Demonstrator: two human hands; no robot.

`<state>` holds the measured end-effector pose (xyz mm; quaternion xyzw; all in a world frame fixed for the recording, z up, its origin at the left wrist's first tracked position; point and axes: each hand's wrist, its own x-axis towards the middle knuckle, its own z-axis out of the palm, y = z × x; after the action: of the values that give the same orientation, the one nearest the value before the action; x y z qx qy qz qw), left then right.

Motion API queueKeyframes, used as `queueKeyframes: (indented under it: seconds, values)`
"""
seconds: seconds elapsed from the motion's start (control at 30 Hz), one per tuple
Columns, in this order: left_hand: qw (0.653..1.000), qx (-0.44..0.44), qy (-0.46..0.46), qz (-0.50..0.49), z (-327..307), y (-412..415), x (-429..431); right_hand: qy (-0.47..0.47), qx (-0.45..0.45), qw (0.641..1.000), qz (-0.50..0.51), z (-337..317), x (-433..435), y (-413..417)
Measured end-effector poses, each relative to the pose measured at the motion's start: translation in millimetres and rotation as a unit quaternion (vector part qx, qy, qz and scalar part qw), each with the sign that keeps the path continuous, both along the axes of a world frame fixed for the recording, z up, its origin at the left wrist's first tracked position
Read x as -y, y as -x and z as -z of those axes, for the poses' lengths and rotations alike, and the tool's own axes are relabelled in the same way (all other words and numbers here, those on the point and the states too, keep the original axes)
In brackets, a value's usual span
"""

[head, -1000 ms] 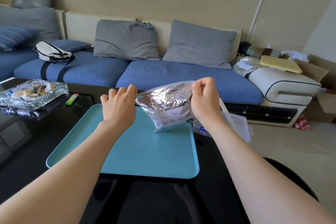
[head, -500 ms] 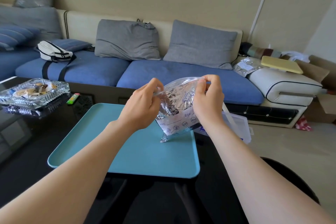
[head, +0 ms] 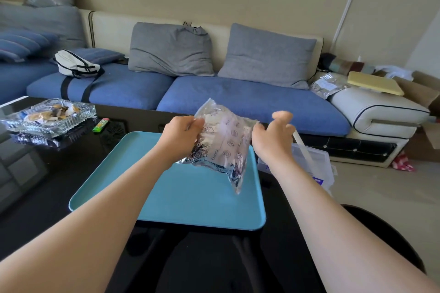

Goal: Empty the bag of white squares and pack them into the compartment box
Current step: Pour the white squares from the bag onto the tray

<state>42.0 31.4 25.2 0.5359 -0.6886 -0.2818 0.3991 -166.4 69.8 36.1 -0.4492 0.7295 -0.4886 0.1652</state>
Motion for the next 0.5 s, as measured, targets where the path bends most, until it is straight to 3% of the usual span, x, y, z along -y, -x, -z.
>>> queueKeyframes:
  seconds: [0.1,0.23,0.33,0.5]
  values:
    - [0.995,-0.06,-0.08,0.008,12,-11,9,-0.147,0.029,0.983,-0.11,17,1,6]
    - [0.96,-0.158,-0.227,0.047,15,-14,10,-0.237,0.176,0.926,-0.234,16,-2,-3]
    - [0.936,-0.177,-0.295,0.07,8,-17,7,-0.204,0.193,0.93,-0.236,18,1,-10]
    - [0.954,-0.043,-0.295,-0.024,10,-37,12,-0.065,0.09,0.977,-0.181,14,8,-12]
